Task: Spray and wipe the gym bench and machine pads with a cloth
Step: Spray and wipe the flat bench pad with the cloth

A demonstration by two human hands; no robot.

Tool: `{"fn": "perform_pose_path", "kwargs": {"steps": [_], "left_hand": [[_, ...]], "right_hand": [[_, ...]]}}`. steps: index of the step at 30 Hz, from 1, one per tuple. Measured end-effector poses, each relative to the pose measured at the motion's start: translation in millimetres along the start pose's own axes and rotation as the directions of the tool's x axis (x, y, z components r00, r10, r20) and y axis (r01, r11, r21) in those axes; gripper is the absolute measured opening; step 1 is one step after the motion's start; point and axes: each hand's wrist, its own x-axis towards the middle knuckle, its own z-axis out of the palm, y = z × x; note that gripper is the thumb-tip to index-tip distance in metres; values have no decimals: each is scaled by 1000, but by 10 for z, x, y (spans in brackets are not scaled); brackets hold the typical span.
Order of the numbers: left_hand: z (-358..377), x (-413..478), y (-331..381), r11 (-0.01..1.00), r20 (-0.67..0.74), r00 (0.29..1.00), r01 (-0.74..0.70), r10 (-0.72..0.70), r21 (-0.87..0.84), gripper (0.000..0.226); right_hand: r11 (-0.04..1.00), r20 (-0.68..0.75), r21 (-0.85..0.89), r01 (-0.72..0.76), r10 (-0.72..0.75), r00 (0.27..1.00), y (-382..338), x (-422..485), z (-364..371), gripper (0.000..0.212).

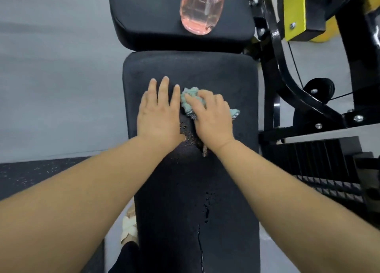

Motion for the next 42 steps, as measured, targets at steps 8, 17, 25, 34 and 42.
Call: {"fn": "perform_pose_path", "kwargs": {"steps": [8,17,25,34,42], "left_hand": [[54,131,212,993,75,996,32,-41,110,126],[65,144,250,989,102,994,33,-48,142,126],[29,181,260,982,138,990,5,-32,190,124],[20,158,212,985,135,991,-16,-7,169,123],[23,172,200,995,134,991,-38,25,95,122]], "right_hand": [[645,-93,142,-751,764,639,874,172,-148,44],[978,-24,87,-190,193,981,874,317,-168,47],[585,-70,81,-807,811,580,765,829,-98,41],[998,-35,-6,-65,65,997,664,409,-71,49],[789,-124,123,-602,614,780,263,698,81,51]]}}
